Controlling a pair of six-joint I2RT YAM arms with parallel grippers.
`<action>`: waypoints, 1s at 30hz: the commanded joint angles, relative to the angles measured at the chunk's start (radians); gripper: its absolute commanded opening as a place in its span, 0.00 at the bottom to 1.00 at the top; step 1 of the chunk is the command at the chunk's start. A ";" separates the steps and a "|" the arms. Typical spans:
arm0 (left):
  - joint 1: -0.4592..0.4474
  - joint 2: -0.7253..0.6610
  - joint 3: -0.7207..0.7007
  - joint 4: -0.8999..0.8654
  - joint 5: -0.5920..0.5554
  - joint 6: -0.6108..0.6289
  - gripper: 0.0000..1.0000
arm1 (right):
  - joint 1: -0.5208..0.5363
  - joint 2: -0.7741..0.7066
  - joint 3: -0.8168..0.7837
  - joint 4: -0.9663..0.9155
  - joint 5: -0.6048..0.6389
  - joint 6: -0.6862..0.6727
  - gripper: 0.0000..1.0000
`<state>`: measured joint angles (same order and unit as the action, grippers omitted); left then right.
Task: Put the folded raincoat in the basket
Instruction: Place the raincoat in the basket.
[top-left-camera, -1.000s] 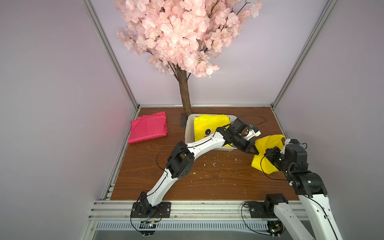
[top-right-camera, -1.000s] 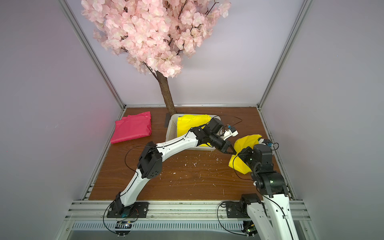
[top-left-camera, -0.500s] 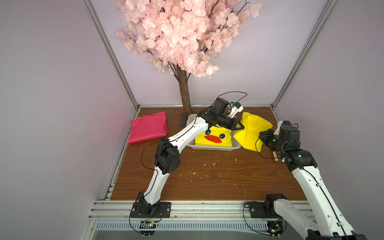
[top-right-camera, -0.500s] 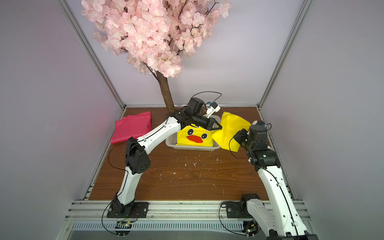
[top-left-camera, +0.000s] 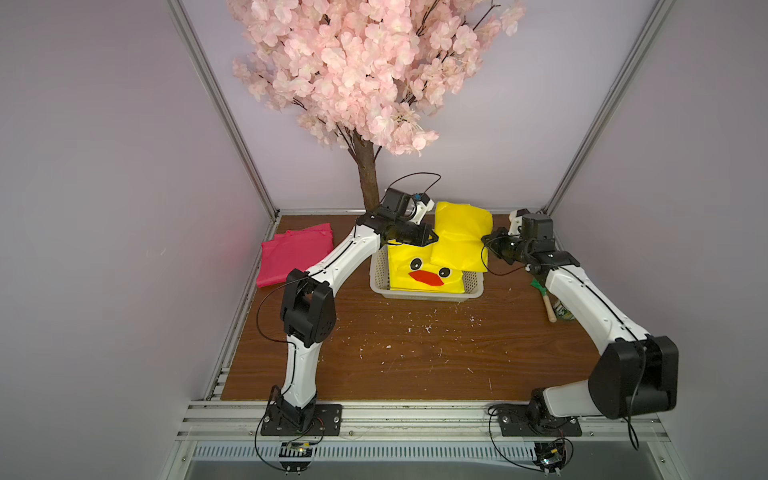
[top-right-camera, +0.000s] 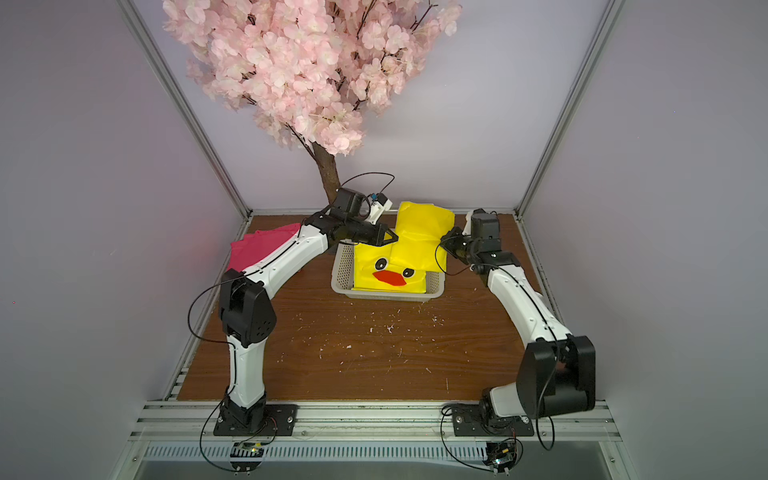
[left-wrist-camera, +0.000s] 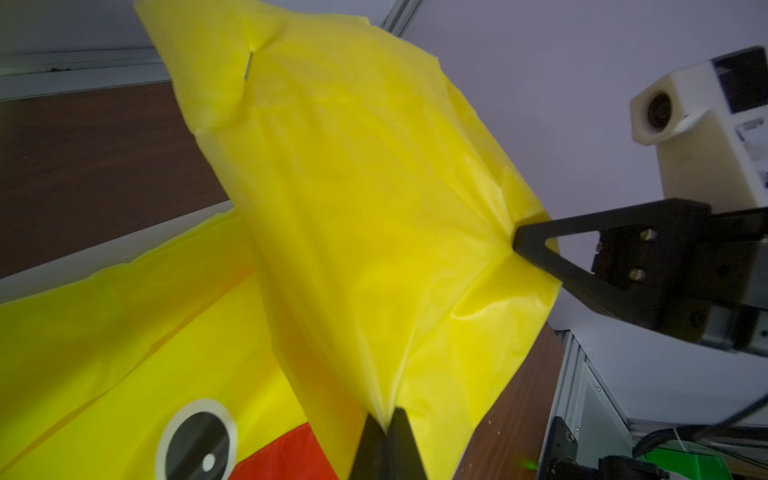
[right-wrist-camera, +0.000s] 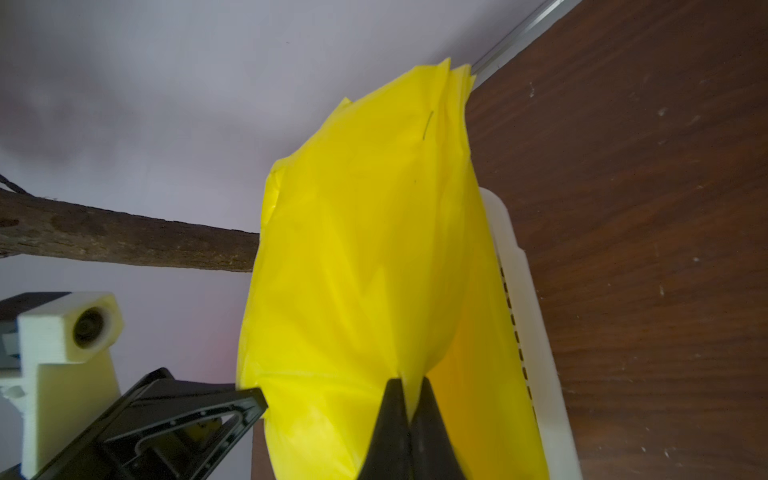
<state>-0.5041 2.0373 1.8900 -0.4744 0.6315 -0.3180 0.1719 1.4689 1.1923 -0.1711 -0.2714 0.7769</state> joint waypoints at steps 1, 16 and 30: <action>0.052 -0.054 -0.055 0.009 -0.051 0.039 0.00 | 0.044 0.071 0.080 0.062 -0.032 -0.050 0.00; 0.110 -0.197 -0.482 0.177 -0.066 0.009 0.00 | 0.167 0.202 0.015 0.128 -0.023 -0.048 0.00; 0.111 -0.202 -0.528 0.198 -0.126 0.013 0.54 | 0.174 0.158 -0.075 0.127 0.066 -0.058 0.55</action>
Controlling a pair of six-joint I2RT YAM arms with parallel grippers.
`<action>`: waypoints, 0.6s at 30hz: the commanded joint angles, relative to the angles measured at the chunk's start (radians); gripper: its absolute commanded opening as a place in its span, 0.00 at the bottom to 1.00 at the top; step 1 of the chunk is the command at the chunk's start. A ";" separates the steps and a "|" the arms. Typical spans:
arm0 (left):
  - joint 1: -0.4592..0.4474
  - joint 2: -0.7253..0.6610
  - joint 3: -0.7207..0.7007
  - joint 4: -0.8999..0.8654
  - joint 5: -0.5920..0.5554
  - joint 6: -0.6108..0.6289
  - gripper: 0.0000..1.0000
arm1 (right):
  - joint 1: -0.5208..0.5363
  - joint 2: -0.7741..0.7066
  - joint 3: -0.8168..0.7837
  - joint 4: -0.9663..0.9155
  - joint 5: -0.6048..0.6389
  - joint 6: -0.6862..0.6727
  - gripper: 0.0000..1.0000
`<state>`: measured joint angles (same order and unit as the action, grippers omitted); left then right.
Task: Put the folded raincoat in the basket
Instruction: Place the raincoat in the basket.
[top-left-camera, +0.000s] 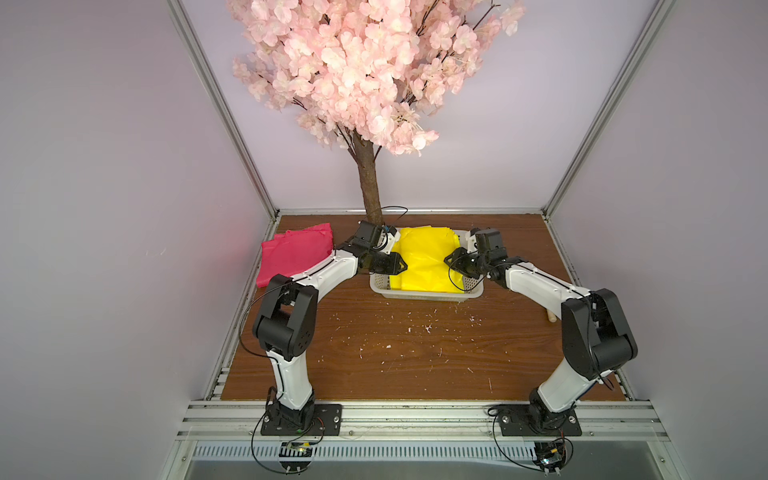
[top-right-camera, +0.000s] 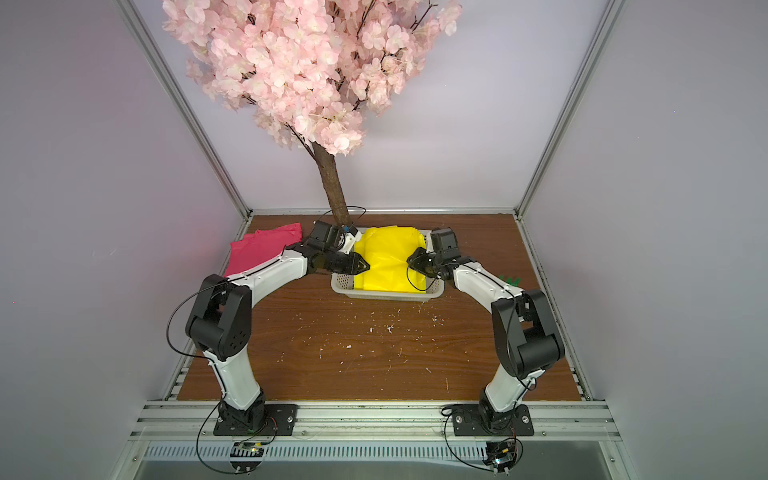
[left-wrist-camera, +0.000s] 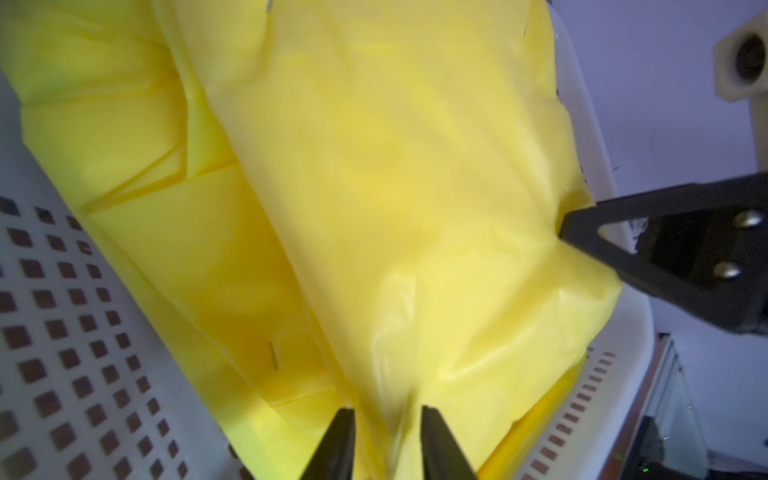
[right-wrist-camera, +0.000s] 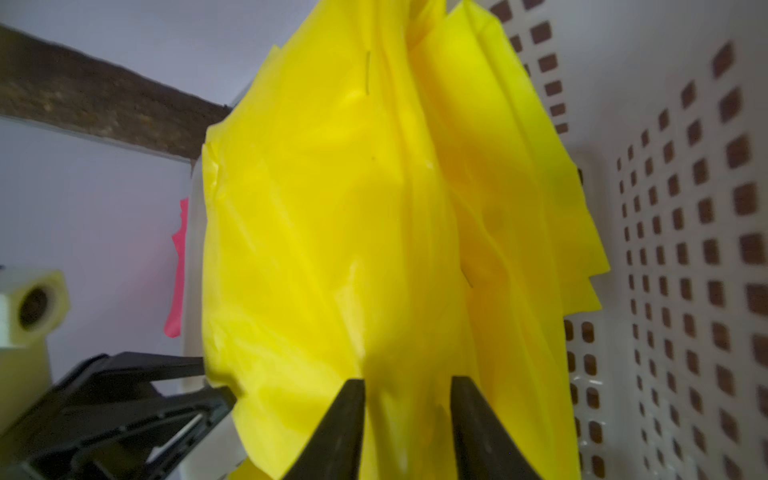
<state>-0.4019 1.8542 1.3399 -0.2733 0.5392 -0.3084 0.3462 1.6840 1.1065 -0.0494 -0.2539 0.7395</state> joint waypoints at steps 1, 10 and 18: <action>0.008 -0.025 0.030 -0.011 -0.040 0.005 0.66 | 0.000 -0.069 0.012 0.003 0.057 -0.024 0.59; 0.008 -0.129 0.149 -0.069 -0.072 0.004 0.99 | 0.000 -0.155 0.102 -0.038 0.080 -0.057 0.69; 0.008 -0.078 0.234 0.018 0.100 -0.101 0.99 | 0.052 -0.054 0.226 -0.109 -0.059 -0.081 0.64</action>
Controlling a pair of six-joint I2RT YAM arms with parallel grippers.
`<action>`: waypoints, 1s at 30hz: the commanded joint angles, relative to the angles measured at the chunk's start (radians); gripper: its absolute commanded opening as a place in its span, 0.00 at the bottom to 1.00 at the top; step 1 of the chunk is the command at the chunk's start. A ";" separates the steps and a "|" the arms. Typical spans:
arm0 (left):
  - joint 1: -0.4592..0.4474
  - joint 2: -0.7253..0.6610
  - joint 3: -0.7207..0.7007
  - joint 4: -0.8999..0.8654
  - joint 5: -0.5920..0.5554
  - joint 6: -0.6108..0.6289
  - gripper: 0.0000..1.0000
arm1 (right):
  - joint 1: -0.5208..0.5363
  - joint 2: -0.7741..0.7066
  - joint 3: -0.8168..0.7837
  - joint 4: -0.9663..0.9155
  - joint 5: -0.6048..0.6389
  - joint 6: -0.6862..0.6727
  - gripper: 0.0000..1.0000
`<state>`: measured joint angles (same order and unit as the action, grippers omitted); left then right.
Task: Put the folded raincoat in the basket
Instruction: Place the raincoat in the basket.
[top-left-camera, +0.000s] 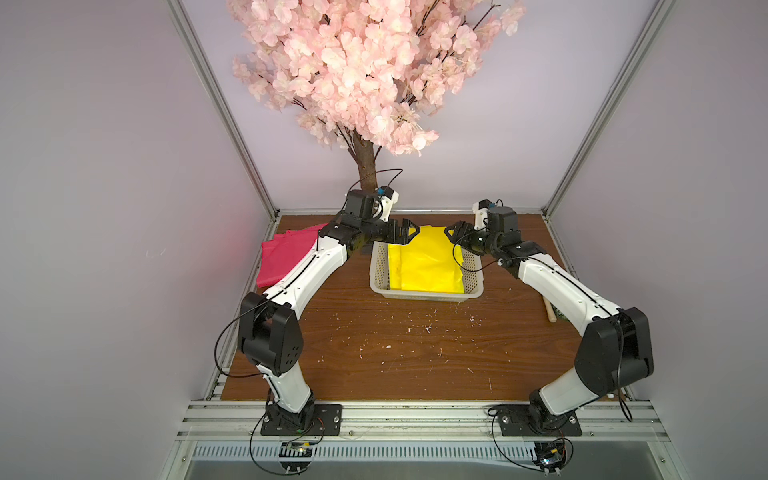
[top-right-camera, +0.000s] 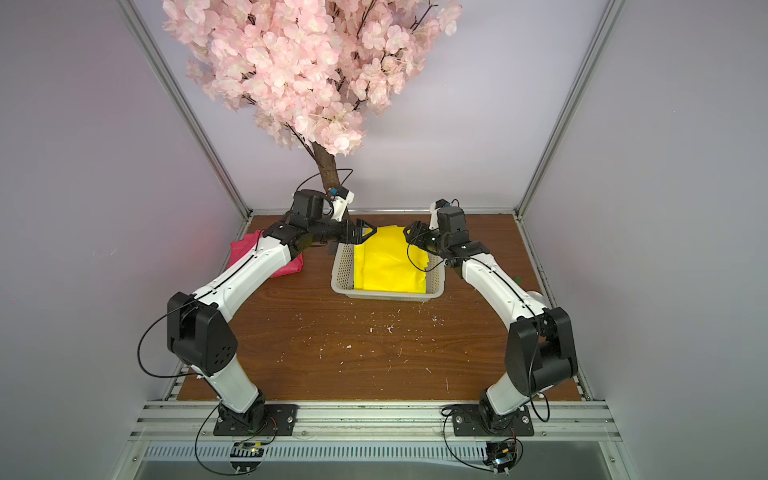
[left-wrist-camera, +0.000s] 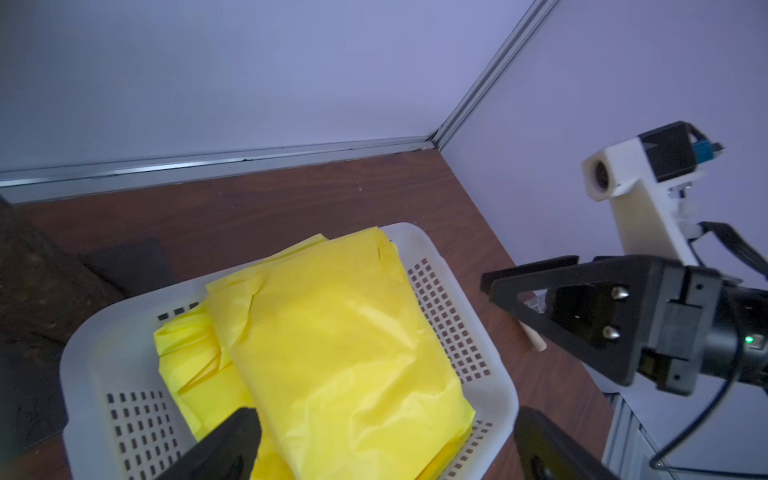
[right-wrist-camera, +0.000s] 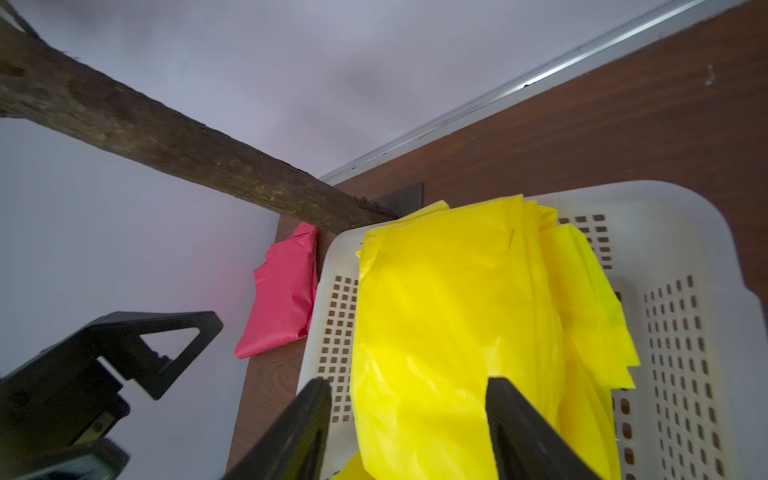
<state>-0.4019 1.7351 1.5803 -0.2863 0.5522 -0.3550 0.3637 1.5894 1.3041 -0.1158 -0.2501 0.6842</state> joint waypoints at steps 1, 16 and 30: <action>0.008 0.048 -0.017 0.063 0.107 -0.078 0.99 | 0.046 0.049 0.028 -0.047 -0.063 -0.028 0.64; -0.036 0.175 -0.344 0.333 0.144 -0.190 0.99 | 0.065 0.173 -0.157 0.013 -0.083 0.011 0.64; -0.031 0.145 -0.030 0.124 0.097 -0.118 0.99 | 0.023 0.135 0.085 -0.081 -0.114 -0.041 0.66</action>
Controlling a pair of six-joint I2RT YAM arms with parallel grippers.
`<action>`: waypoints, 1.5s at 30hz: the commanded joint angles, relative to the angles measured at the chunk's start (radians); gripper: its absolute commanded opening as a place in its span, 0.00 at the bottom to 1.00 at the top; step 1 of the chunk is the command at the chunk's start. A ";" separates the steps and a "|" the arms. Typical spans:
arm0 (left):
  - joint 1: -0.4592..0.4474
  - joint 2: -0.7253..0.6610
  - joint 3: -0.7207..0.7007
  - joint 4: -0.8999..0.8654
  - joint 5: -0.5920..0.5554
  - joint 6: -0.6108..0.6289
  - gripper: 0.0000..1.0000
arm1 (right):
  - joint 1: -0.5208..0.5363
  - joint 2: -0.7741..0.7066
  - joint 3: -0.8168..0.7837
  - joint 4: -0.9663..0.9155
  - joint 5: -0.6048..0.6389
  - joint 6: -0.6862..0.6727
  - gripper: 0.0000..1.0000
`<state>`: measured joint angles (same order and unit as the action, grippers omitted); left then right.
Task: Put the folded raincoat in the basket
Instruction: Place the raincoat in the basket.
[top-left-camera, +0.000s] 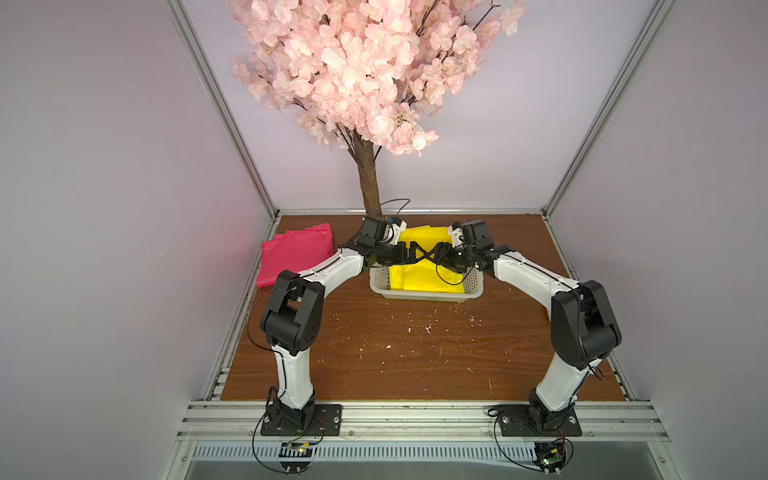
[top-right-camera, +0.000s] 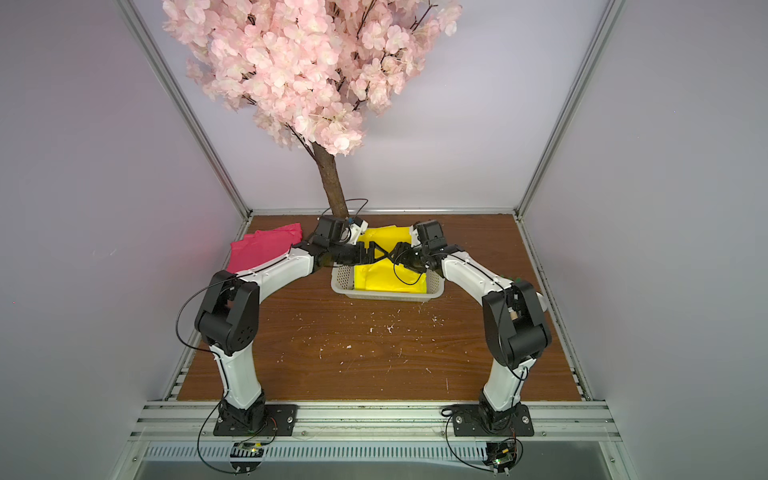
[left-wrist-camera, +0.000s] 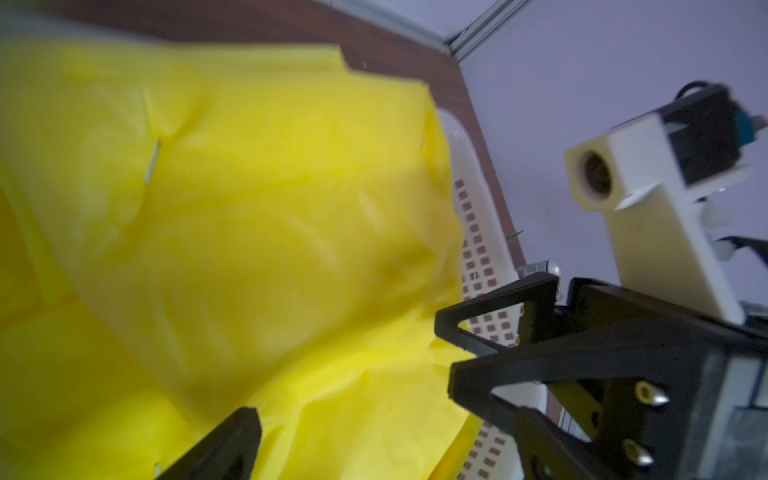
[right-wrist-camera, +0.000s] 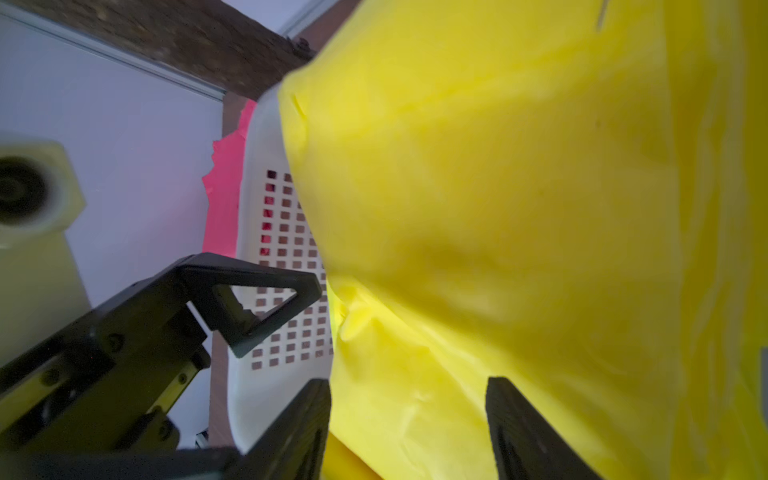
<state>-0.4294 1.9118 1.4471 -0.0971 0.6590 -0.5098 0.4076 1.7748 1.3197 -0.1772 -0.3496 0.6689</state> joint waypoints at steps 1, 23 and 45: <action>-0.001 -0.021 0.134 -0.074 -0.009 0.040 0.99 | -0.026 -0.044 0.089 -0.023 -0.014 -0.028 0.66; 0.023 0.208 -0.011 0.185 0.041 -0.082 0.99 | -0.042 0.174 0.004 0.083 -0.022 0.003 0.65; 0.026 -0.141 0.071 0.027 -0.106 0.008 0.99 | -0.013 -0.006 0.200 0.022 -0.084 -0.040 0.66</action>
<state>-0.4145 1.8278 1.5723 -0.0227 0.6140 -0.5385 0.3691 1.8042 1.4750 -0.1398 -0.4030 0.6582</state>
